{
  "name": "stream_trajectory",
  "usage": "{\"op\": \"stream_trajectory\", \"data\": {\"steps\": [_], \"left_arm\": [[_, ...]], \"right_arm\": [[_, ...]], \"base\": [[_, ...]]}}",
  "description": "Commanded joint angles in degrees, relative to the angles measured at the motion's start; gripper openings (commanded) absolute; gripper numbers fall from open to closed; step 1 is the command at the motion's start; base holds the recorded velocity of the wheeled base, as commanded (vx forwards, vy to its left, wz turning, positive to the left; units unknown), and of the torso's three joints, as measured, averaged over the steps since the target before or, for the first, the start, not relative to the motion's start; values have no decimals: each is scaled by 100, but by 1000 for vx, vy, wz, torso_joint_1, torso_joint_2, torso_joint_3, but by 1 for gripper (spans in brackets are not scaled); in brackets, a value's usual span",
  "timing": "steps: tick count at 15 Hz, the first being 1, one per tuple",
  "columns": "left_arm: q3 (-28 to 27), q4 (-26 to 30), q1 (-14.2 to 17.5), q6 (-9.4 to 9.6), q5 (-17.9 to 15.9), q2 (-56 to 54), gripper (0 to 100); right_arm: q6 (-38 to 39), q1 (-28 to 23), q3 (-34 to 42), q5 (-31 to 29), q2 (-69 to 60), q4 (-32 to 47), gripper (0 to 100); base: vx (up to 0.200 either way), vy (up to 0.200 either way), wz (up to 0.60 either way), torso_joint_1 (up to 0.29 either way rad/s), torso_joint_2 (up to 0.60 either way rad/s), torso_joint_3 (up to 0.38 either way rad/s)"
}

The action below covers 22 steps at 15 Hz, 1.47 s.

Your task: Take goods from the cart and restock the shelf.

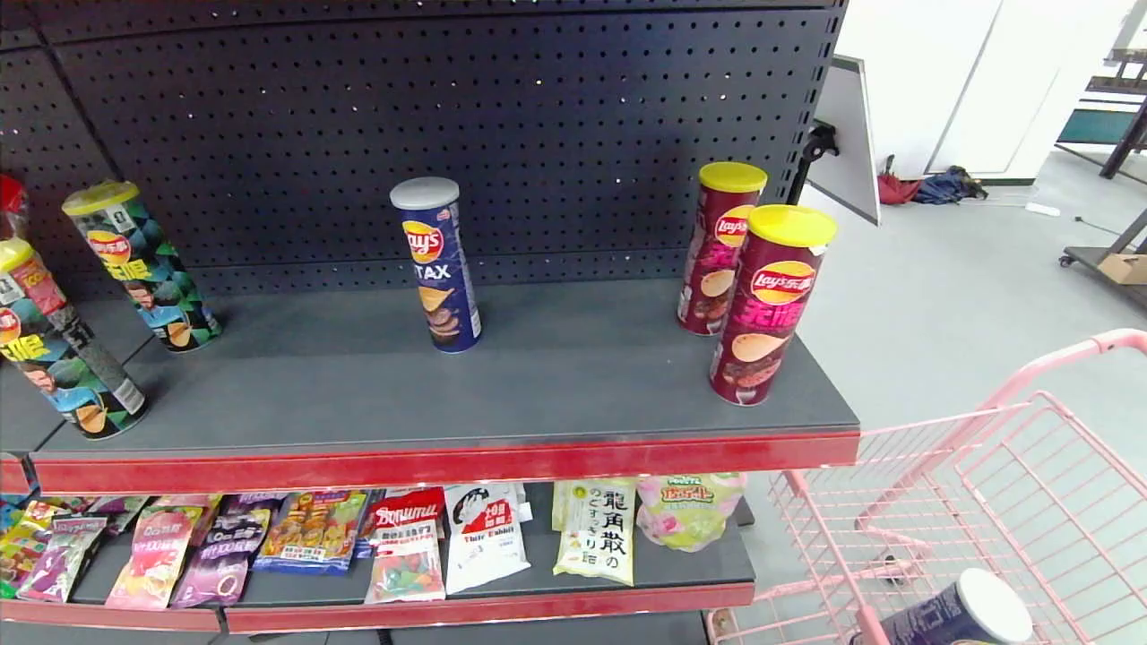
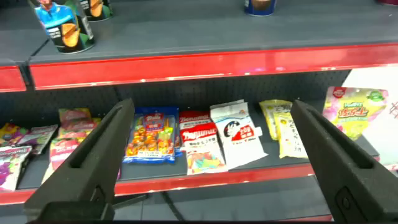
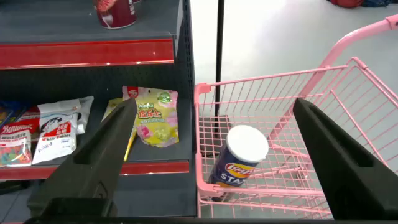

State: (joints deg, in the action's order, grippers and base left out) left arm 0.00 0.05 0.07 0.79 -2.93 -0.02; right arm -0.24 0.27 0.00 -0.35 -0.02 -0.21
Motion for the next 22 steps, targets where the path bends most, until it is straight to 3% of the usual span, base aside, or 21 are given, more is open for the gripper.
{"op": "stream_trajectory", "data": {"steps": [1,11,16,22], "left_arm": [[0,4,1,0,3,2,100],[0,4,1,0,3,2,100],[0,4,1,0,3,2,100],[0,4,1,0,3,2,100]], "right_arm": [[-2,0,0,0,2,-6,100],[24,0,0,0,2,-6,100],[16,0,0,-9,2,-6,100],[16,0,0,-9,2,-6,100]], "base": [[0,0,-600,2,7,-2],[0,0,-600,6,5,4],[0,0,0,-11,17,13],[0,0,0,-137,342,197]]}}
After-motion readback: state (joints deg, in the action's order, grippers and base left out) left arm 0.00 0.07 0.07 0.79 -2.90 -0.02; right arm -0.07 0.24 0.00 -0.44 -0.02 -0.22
